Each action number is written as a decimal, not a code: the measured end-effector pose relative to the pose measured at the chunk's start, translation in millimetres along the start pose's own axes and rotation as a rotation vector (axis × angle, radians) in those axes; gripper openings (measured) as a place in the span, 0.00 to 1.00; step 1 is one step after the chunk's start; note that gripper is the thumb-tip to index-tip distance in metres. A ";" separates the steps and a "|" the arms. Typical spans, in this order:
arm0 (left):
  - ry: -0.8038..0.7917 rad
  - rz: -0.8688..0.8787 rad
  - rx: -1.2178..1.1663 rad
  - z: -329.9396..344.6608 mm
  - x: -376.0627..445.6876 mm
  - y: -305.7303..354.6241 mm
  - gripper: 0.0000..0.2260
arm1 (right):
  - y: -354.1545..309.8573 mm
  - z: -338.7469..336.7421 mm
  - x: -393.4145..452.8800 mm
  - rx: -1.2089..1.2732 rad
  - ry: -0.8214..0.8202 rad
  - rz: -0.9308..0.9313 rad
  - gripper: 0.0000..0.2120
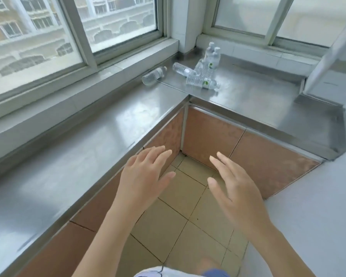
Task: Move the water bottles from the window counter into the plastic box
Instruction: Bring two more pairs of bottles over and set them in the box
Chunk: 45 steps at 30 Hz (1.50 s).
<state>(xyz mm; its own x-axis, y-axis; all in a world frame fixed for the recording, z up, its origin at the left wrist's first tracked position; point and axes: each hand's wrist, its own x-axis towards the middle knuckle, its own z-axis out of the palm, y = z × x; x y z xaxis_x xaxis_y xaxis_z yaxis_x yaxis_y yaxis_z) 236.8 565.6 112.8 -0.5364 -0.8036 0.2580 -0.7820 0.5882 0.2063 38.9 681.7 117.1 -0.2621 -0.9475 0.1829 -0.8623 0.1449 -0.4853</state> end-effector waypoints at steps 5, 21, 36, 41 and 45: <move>0.011 0.082 -0.020 42.4 102.8 2.4 0.21 | 41.2 4.2 89.3 -0.053 -0.012 0.064 0.27; -0.023 -0.069 0.058 131.7 369.5 -12.4 0.21 | 167.6 11.4 400.8 -0.075 -0.192 -0.059 0.30; -0.062 0.271 0.001 251.6 654.5 -63.9 0.30 | 229.9 54.2 604.1 -0.134 -0.209 0.170 0.33; -0.276 0.460 0.034 325.3 724.4 -70.9 0.37 | 248.8 66.9 637.8 -0.142 -0.221 0.280 0.32; -0.490 0.539 0.117 361.1 758.2 -71.7 0.32 | 263.8 72.5 654.0 -0.137 -0.261 0.341 0.30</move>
<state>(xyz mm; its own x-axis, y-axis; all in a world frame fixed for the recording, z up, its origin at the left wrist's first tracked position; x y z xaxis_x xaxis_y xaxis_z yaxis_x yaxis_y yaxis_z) -228.4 -118.8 -47.2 -0.9148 -0.3701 -0.1617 -0.3836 0.9215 0.0611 -328.5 79.6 46.8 -0.4379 -0.8769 -0.1982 -0.7997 0.4807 -0.3597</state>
